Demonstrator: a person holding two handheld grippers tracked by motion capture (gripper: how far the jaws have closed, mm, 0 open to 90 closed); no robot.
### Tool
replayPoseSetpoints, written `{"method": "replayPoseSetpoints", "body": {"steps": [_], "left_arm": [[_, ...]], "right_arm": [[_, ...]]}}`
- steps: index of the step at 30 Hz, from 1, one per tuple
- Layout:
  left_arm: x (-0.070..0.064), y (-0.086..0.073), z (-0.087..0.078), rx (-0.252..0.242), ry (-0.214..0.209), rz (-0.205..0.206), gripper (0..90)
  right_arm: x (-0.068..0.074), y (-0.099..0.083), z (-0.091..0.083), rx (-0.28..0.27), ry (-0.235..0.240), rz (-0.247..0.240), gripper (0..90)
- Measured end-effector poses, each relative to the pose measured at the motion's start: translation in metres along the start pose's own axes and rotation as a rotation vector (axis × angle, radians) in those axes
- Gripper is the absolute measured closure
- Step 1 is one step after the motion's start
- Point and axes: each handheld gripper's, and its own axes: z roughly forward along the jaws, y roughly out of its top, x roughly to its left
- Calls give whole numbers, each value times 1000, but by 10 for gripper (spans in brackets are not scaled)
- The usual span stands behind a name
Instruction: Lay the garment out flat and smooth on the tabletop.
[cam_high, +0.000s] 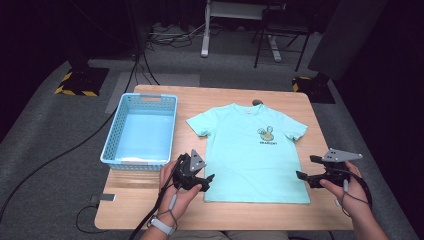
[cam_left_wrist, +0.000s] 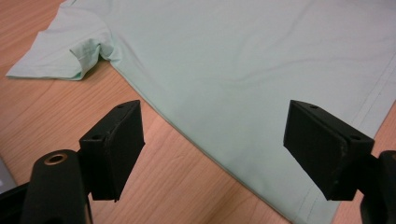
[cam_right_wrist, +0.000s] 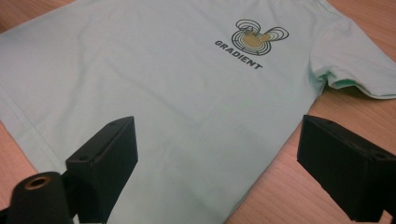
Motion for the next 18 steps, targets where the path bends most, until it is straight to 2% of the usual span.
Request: {"method": "replayPoseSetpoints", "body": {"steps": [5, 7, 12, 18], "left_arm": [[4, -8, -10, -20, 12, -3, 196], [6, -13, -14, -31, 6, -17, 195], [10, -26, -21, -41, 9, -30, 199], [18, -39, -25, 18, 43, -30, 205]], "right_arm": [[2, -1, -8, 5, 6, -15, 124], [3, -2, -11, 4, 11, -15, 124], [-2, -7, -14, 11, 7, -16, 123], [-6, -15, -14, 21, -22, -19, 123]]}}
